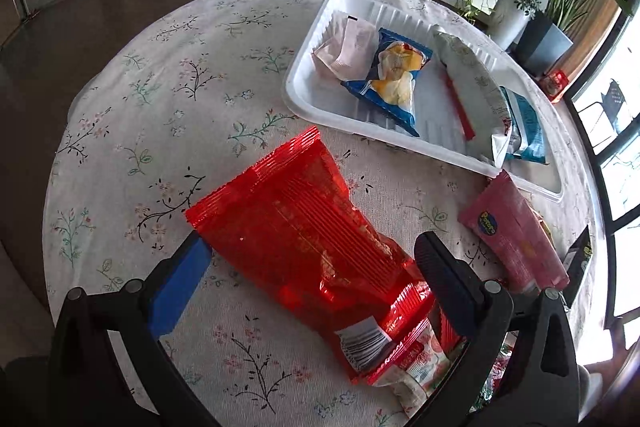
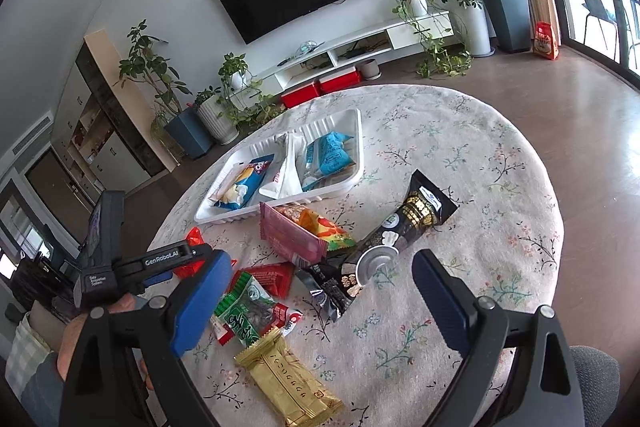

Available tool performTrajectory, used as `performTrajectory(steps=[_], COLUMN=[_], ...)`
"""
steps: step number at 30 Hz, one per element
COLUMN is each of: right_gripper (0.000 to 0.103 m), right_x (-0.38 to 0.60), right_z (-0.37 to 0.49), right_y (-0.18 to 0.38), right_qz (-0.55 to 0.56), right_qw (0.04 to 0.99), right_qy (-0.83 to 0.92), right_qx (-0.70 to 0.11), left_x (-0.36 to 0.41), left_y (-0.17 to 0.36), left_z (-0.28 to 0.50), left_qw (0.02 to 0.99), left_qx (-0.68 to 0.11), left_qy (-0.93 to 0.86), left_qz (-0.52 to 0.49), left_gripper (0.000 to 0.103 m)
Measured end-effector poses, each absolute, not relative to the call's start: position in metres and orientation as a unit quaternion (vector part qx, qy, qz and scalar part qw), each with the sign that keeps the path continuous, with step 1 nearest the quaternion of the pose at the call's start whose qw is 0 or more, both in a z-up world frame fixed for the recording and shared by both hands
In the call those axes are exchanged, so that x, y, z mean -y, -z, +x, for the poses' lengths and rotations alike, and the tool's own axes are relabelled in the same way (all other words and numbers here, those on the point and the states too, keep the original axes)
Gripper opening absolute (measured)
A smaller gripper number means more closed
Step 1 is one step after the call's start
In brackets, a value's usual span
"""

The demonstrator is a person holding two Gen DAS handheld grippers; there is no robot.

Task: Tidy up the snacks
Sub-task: 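Move the left gripper to the large red bag while the right gripper grasps the black packet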

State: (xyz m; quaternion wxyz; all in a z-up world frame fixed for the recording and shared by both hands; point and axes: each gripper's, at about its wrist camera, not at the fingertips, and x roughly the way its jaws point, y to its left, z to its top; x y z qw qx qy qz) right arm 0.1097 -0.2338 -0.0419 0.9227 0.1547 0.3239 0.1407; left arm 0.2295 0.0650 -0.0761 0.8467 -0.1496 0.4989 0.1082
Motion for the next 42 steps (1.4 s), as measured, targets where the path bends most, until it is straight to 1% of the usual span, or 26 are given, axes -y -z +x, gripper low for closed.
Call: performTrajectory(steps=[4, 6, 8, 11, 14, 18, 19, 24, 25, 26, 28, 29, 30, 35, 39, 40, 42], right_gripper=[0.094, 0.094, 0.094, 0.094, 0.094, 0.094, 0.094, 0.093, 0.092, 0.088, 0.085, 0.081, 0.077, 0.073, 0.064, 0.063, 0.057], right_x=[0.234, 0.233, 0.233, 0.235, 0.245, 0.264, 0.268, 0.284, 0.283, 0.281, 0.273, 0.269, 0.265, 0.249, 0.235, 0.234, 0.234], right_z=[0.11, 0.11, 0.112, 0.114, 0.122, 0.139, 0.143, 0.17, 0.177, 0.183, 0.195, 0.201, 0.206, 0.217, 0.218, 0.218, 0.218], right_y=[0.042, 0.043, 0.045, 0.048, 0.054, 0.065, 0.066, 0.072, 0.074, 0.075, 0.08, 0.084, 0.088, 0.089, 0.089, 0.089, 0.089], right_qz=[0.153, 0.148, 0.145, 0.143, 0.156, 0.197, 0.207, 0.235, 0.239, 0.243, 0.245, 0.24, 0.234, 0.199, 0.14, 0.131, 0.124], right_qw=[0.922, 0.922, 0.922, 0.921, 0.913, 0.889, 0.884, 0.866, 0.86, 0.854, 0.843, 0.838, 0.835, 0.841, 0.849, 0.851, 0.853], right_qy=[-0.142, -0.142, -0.136, -0.122, -0.098, -0.079, -0.073, -0.048, -0.05, -0.054, -0.061, -0.058, -0.057, -0.039, -0.032, -0.029, -0.023], right_qx=[-0.326, -0.329, -0.333, -0.341, -0.363, -0.405, -0.412, -0.438, -0.449, -0.457, -0.475, -0.486, -0.494, -0.502, -0.508, -0.508, -0.506], left_x=[-0.063, -0.066, -0.07, -0.068, -0.063, -0.052, -0.051, -0.05, -0.05, -0.052, -0.055, -0.057, -0.059, -0.07, -0.074, -0.075, -0.076], left_y=[0.077, 0.08, 0.08, 0.082, 0.083, 0.083, 0.082, 0.079, 0.078, 0.077, 0.078, 0.078, 0.078, 0.082, 0.084, 0.084, 0.084], left_z=[0.233, 0.235, 0.236, 0.241, 0.247, 0.25, 0.249, 0.234, 0.231, 0.227, 0.221, 0.218, 0.215, 0.211, 0.211, 0.211, 0.21], left_qw=[0.856, 0.855, 0.855, 0.855, 0.855, 0.855, 0.856, 0.857, 0.858, 0.86, 0.862, 0.864, 0.865, 0.869, 0.872, 0.872, 0.874], left_qx=[-0.492, -0.497, -0.498, -0.506, -0.512, -0.518, -0.517, -0.505, -0.501, -0.496, -0.49, -0.488, -0.487, -0.485, -0.481, -0.48, -0.478], left_qy=[-0.082, -0.07, -0.054, -0.038, -0.027, 0.003, 0.012, 0.037, 0.037, 0.041, 0.05, 0.055, 0.063, 0.083, 0.089, 0.091, 0.091], left_qz=[-0.137, -0.132, -0.132, -0.107, -0.077, -0.003, 0.014, 0.091, 0.104, 0.112, 0.116, 0.111, 0.103, 0.05, 0.027, 0.021, 0.016], left_gripper=[0.101, 0.089, 0.087, 0.08, 0.079, 0.076, 0.074, 0.071, 0.071, 0.071, 0.071, 0.071, 0.068, 0.061, 0.054, 0.054, 0.051])
